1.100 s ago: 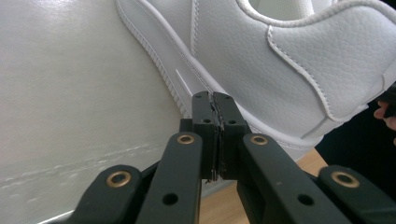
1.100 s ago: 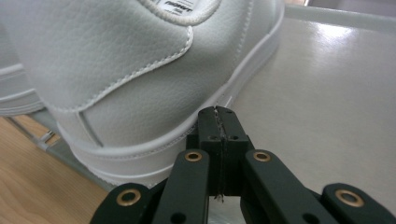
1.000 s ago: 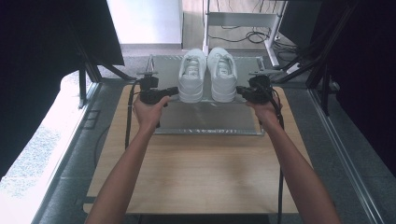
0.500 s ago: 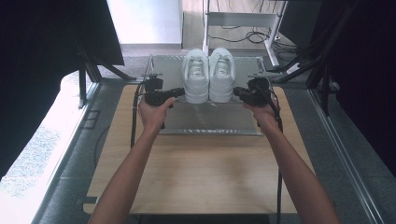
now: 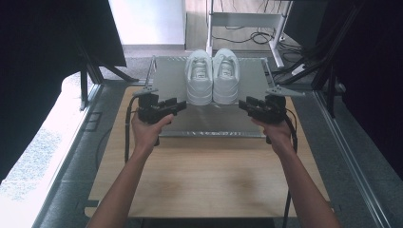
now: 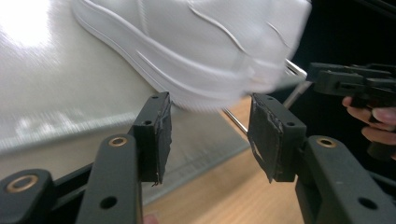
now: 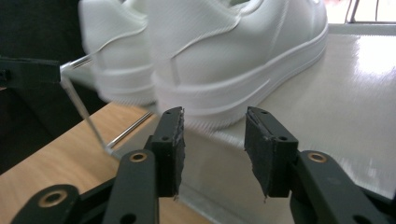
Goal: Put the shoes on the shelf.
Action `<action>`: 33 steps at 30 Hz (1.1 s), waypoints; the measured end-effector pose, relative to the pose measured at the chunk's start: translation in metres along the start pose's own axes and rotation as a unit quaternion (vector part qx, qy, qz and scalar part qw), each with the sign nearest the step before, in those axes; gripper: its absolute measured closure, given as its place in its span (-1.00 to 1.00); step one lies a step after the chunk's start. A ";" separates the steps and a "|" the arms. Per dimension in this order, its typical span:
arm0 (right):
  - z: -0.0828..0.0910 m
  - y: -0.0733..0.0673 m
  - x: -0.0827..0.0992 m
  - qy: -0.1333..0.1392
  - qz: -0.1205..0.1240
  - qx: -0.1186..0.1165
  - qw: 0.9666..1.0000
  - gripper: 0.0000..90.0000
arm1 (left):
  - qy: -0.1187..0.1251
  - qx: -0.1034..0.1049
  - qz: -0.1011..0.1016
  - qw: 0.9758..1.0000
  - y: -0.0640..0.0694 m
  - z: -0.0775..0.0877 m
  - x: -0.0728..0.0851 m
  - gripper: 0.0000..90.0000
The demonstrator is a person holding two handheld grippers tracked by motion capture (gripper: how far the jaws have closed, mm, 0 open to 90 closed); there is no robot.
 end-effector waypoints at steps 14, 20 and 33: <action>0.036 -0.017 0.075 -0.002 0.024 0.002 1.000 0.13 | -0.028 0.000 -0.026 0.999 0.005 0.020 0.086 -0.06; 0.040 -0.022 0.109 -0.021 0.018 0.003 1.000 0.09 | -0.040 0.004 -0.019 0.999 0.005 0.027 0.112 -0.09; 0.044 -0.024 0.127 -0.022 0.018 0.025 0.999 -0.11 | -0.045 -0.002 -0.009 0.999 0.001 0.035 0.130 -0.19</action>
Point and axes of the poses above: each handheld gripper's, and its own axes: z roughly backward along the jaws, x roughly out of its underside, y roughly to its right, the point moved 4 cm from there along -z, roughly forward along the jaws, and after that the axes turned 7 degrees about -x, right-handed, at the moved point
